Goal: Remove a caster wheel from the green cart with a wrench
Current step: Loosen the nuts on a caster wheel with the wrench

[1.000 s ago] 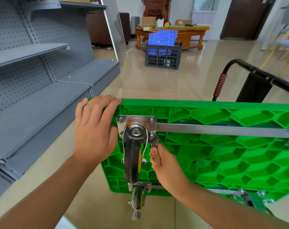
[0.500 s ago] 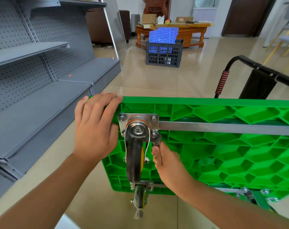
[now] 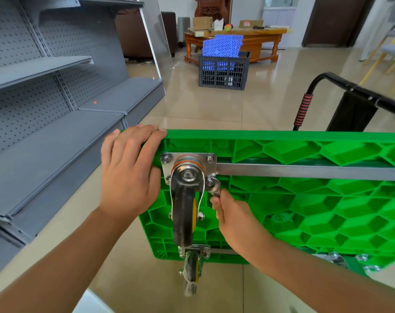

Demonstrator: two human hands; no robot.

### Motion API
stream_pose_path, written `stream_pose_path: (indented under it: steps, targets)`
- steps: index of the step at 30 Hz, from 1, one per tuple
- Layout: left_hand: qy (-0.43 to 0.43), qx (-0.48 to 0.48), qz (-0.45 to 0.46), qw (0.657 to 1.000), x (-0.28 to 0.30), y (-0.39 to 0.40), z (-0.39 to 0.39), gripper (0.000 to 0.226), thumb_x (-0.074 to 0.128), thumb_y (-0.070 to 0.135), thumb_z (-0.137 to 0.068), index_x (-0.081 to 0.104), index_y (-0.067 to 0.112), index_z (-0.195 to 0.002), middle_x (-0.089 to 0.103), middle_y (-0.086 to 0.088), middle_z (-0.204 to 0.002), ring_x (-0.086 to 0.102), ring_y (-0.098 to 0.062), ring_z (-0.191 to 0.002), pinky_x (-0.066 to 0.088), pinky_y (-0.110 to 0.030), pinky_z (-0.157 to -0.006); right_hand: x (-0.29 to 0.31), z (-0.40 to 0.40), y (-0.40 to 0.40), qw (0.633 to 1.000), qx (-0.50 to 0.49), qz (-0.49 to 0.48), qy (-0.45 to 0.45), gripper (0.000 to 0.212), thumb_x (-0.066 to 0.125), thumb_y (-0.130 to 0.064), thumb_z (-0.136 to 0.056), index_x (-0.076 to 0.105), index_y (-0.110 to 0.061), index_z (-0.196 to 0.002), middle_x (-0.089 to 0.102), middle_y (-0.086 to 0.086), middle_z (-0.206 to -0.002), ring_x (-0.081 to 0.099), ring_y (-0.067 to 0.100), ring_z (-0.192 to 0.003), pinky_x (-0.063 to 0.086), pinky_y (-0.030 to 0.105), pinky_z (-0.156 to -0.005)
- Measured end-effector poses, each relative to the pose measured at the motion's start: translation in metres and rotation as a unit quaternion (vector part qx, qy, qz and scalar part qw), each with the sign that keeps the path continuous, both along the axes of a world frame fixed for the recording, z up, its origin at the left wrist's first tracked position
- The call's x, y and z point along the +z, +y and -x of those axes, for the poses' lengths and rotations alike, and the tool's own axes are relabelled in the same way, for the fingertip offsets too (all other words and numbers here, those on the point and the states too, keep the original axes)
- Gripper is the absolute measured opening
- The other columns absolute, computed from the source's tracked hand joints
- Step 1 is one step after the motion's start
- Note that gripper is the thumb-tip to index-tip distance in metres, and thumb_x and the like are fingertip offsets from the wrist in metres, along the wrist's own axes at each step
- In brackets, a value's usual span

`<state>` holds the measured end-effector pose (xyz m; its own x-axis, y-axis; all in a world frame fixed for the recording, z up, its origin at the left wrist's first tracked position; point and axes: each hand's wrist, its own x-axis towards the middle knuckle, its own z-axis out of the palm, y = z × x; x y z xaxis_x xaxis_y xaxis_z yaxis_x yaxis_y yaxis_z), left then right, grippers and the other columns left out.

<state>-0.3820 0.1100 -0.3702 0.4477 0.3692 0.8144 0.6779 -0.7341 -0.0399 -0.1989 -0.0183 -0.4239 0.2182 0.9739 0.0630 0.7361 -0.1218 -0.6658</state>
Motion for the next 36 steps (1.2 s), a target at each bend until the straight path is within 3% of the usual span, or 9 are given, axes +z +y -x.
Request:
stream_pose_path:
  steps: [4, 8, 12, 15, 18, 23, 27, 31, 36]
  targets:
    - [0.002, 0.000, -0.002, 1.000, 0.000, 0.001, 0.001, 0.058, 0.046, 0.009, -0.081, 0.057, 0.008, -0.137, 0.059, -0.011, -0.136, 0.048, -0.033, -0.131, 0.024, -0.052, -0.117, 0.005, -0.004, -0.002, 0.997, 0.004, 0.033, -0.070, 0.017, 0.034, -0.026, -0.109, 0.041, -0.014, -0.099, 0.039, -0.012, -0.065, 0.038, 0.007, -0.045, 0.029, 0.024, -0.044]
    - [0.001, 0.000, -0.003, 1.000, 0.000, 0.002, 0.001, 0.057, 0.046, 0.009, -0.082, 0.058, 0.008, -0.137, 0.059, -0.011, -0.135, 0.048, -0.033, -0.130, 0.025, -0.052, -0.116, 0.007, -0.008, 0.001, 0.994, 0.007, 0.042, -0.100, 0.015, 0.035, -0.025, -0.109, 0.037, -0.016, -0.096, 0.055, 0.001, -0.071, 0.042, 0.012, -0.046, 0.035, 0.031, -0.047]
    - [0.002, 0.000, -0.003, 1.000, 0.000, 0.001, 0.001, 0.056, 0.044, 0.011, -0.083, 0.058, 0.008, -0.137, 0.059, -0.011, -0.135, 0.048, -0.033, -0.129, 0.026, -0.053, -0.116, 0.017, -0.015, -0.001, 0.987, 0.027, 0.076, -0.140, 0.016, 0.038, -0.013, -0.109, 0.031, -0.023, -0.098, 0.049, -0.009, -0.070, 0.041, 0.007, -0.044, 0.031, 0.025, -0.039]
    - [-0.001, -0.003, -0.005, 1.000, 0.000, 0.002, -0.001, 0.056, 0.045, 0.010, -0.082, 0.058, 0.007, -0.136, 0.059, -0.012, -0.134, 0.048, -0.034, -0.128, 0.026, -0.053, -0.115, 0.045, -0.029, -0.005, 0.973, 0.057, 0.082, -0.210, 0.010, 0.036, -0.024, -0.110, 0.034, -0.023, -0.100, 0.052, -0.004, -0.072, 0.043, 0.011, -0.049, 0.033, 0.033, -0.048]
    - [-0.022, -0.002, -0.003, 1.000, -0.002, 0.000, -0.004, 0.056, 0.047, 0.008, -0.080, 0.060, 0.006, -0.134, 0.060, -0.013, -0.133, 0.049, -0.034, -0.128, 0.027, -0.056, -0.115, 0.048, -0.031, -0.009, 0.967, 0.067, 0.063, -0.238, 0.022, 0.032, -0.037, -0.109, 0.035, -0.022, -0.095, 0.047, -0.003, -0.064, 0.043, 0.014, -0.048, 0.036, 0.036, -0.049]
    - [-0.030, -0.002, -0.008, 1.000, -0.003, 0.000, -0.006, 0.056, 0.048, 0.006, -0.079, 0.061, 0.005, -0.133, 0.060, -0.014, -0.132, 0.048, -0.033, -0.128, 0.026, -0.056, -0.117, 0.032, -0.043, -0.015, 0.994, 0.037, 0.054, -0.090, 0.032, 0.041, -0.037, -0.106, 0.041, -0.026, -0.077, 0.046, -0.003, -0.059, 0.037, 0.009, -0.043, 0.030, 0.023, -0.043]
    - [-0.035, 0.002, -0.007, 0.999, -0.003, -0.002, -0.007, 0.056, 0.049, 0.005, -0.077, 0.060, 0.005, -0.132, 0.059, -0.013, -0.132, 0.049, -0.034, -0.127, 0.025, -0.057, -0.117, 0.020, -0.046, -0.023, 0.997, 0.059, 0.038, 0.014, 0.021, 0.044, -0.028, -0.106, 0.058, -0.023, -0.092, 0.056, -0.003, -0.066, 0.043, 0.007, -0.050, 0.039, 0.031, -0.052]
    - [-0.030, -0.002, 0.006, 1.000, -0.003, -0.004, -0.007, 0.056, 0.049, 0.006, -0.077, 0.059, 0.005, -0.133, 0.059, -0.013, -0.133, 0.049, -0.035, -0.128, 0.024, -0.057, -0.117, 0.011, -0.040, -0.021, 0.988, 0.046, 0.034, 0.147, 0.021, 0.043, -0.026, -0.107, 0.061, -0.025, -0.097, 0.064, 0.001, -0.073, 0.058, 0.010, -0.059, 0.048, 0.025, -0.060]
    - [-0.020, -0.003, 0.013, 1.000, 0.000, -0.005, -0.004, 0.057, 0.050, 0.006, -0.078, 0.059, 0.005, -0.134, 0.058, -0.012, -0.135, 0.049, -0.035, -0.130, 0.022, -0.055, -0.119, -0.004, -0.024, -0.017, 0.977, 0.026, 0.007, 0.212, 0.023, 0.043, -0.027, -0.107, 0.061, -0.021, -0.096, 0.068, 0.003, -0.076, 0.063, 0.014, -0.064, 0.050, 0.028, -0.062]
